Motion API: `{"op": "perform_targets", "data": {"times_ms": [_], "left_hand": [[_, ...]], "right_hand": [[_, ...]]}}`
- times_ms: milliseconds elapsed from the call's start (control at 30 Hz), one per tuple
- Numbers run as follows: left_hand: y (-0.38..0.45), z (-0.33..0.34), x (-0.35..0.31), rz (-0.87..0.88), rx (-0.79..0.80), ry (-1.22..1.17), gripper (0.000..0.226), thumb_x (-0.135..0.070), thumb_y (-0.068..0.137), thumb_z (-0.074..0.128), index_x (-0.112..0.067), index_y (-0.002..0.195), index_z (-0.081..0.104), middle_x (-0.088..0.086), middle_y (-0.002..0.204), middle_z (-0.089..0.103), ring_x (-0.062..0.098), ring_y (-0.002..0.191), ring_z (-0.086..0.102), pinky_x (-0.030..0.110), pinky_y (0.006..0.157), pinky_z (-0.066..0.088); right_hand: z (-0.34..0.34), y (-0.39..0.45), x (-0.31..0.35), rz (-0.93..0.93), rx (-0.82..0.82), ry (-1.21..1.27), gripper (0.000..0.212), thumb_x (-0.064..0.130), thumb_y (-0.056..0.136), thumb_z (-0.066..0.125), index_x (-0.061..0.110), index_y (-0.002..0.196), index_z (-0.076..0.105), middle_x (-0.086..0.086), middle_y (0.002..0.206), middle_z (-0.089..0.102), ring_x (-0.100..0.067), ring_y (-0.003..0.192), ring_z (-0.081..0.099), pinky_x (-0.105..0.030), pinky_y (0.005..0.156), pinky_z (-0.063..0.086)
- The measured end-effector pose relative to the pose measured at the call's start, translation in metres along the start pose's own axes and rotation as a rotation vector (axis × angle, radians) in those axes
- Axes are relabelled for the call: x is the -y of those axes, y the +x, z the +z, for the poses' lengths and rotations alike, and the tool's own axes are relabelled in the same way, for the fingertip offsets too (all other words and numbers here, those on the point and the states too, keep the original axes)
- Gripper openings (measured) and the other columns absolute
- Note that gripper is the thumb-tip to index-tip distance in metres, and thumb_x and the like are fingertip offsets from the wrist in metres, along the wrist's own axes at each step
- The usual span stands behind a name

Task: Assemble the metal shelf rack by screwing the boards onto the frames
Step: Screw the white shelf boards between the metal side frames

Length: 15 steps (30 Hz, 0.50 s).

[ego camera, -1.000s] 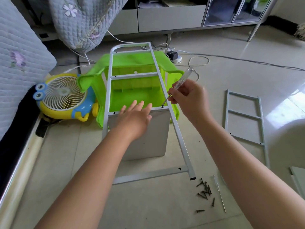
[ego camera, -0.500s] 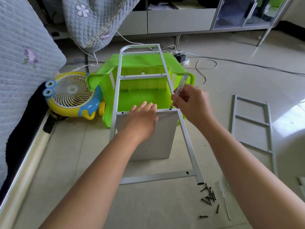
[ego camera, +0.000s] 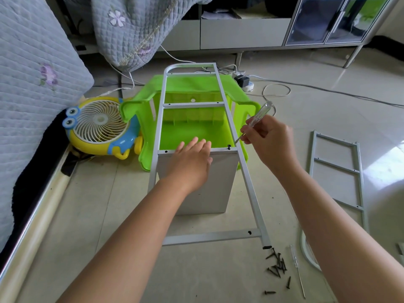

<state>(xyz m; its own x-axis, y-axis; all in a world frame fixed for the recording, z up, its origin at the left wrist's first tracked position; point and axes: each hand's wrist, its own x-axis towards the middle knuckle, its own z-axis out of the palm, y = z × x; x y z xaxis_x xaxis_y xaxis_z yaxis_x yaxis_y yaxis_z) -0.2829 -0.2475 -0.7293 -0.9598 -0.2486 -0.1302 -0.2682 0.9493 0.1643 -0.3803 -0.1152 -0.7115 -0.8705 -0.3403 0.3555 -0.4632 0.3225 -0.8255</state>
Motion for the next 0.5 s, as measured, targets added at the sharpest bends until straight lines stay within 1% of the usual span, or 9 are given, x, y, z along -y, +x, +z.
{"op": "perform_targets", "data": {"times_ms": [33,67,100,167,267,367,500], "left_hand": [[0.0005,-0.0001,-0.0002,-0.003,0.003,-0.007,0.049,-0.023,0.102,0.022,-0.013,0.148,0.011,0.001,0.157,0.009,0.016,0.145,0.002,0.035,0.116,0.001],[0.0010,-0.0002,-0.0004,-0.006,0.004,-0.013,0.049,-0.023,0.102,0.022,-0.013,0.148,0.011,0.001,0.157,0.008,0.016,0.145,0.002,0.035,0.116,0.001],[0.0012,0.0001,-0.0006,-0.009,0.004,-0.016,0.049,-0.023,0.102,0.022,-0.013,0.148,0.011,0.001,0.157,0.008,0.016,0.145,0.002,0.035,0.116,0.000],[0.0013,0.0003,-0.0007,-0.009,0.003,-0.019,0.049,-0.023,0.102,0.022,-0.013,0.148,0.011,0.001,0.157,0.009,0.016,0.145,0.002,0.035,0.116,0.000],[0.0012,0.0006,-0.0002,-0.003,-0.003,-0.021,0.049,-0.023,0.102,0.023,-0.013,0.148,0.012,0.002,0.157,0.009,0.016,0.145,0.003,0.035,0.116,0.001],[0.0019,0.0008,0.0002,-0.003,-0.006,-0.024,0.049,-0.023,0.102,0.023,-0.013,0.148,0.012,0.002,0.157,0.010,0.016,0.145,0.003,0.035,0.116,0.001],[0.0023,0.0006,0.0001,-0.005,0.001,-0.024,0.049,-0.023,0.102,0.023,-0.013,0.148,0.012,0.002,0.157,0.010,0.017,0.145,0.003,0.035,0.116,0.001]], "right_hand": [[-0.0004,0.0011,0.0017,0.002,-0.009,0.023,0.001,0.003,0.083,0.062,0.003,0.084,0.063,-0.009,0.070,0.065,-0.018,0.061,0.066,-0.049,0.077,0.054],[-0.0002,0.0013,0.0045,0.007,-0.013,0.038,0.004,0.003,0.083,0.062,0.007,0.084,0.062,-0.008,0.069,0.064,-0.015,0.060,0.065,-0.049,0.077,0.054],[0.0008,0.0015,0.0051,0.002,-0.001,0.042,0.006,0.002,0.083,0.062,0.008,0.084,0.061,-0.007,0.069,0.064,-0.017,0.061,0.065,-0.049,0.077,0.054],[0.0030,0.0006,0.0057,-0.010,0.039,0.028,0.004,0.002,0.083,0.062,0.001,0.087,0.063,-0.008,0.069,0.064,-0.026,0.066,0.066,-0.049,0.078,0.054],[0.0046,-0.0010,0.0052,-0.030,0.074,-0.017,0.009,0.002,0.083,0.062,-0.004,0.088,0.065,-0.008,0.069,0.065,-0.031,0.071,0.068,-0.050,0.078,0.053],[0.0038,-0.0005,0.0057,-0.062,0.085,-0.055,0.010,0.003,0.084,0.062,-0.005,0.088,0.065,-0.007,0.069,0.064,-0.032,0.072,0.068,-0.051,0.078,0.053],[0.0050,-0.0017,0.0076,-0.081,0.108,-0.100,0.011,0.004,0.084,0.062,-0.006,0.086,0.064,-0.007,0.068,0.064,-0.030,0.070,0.068,-0.044,0.075,0.054]]}}
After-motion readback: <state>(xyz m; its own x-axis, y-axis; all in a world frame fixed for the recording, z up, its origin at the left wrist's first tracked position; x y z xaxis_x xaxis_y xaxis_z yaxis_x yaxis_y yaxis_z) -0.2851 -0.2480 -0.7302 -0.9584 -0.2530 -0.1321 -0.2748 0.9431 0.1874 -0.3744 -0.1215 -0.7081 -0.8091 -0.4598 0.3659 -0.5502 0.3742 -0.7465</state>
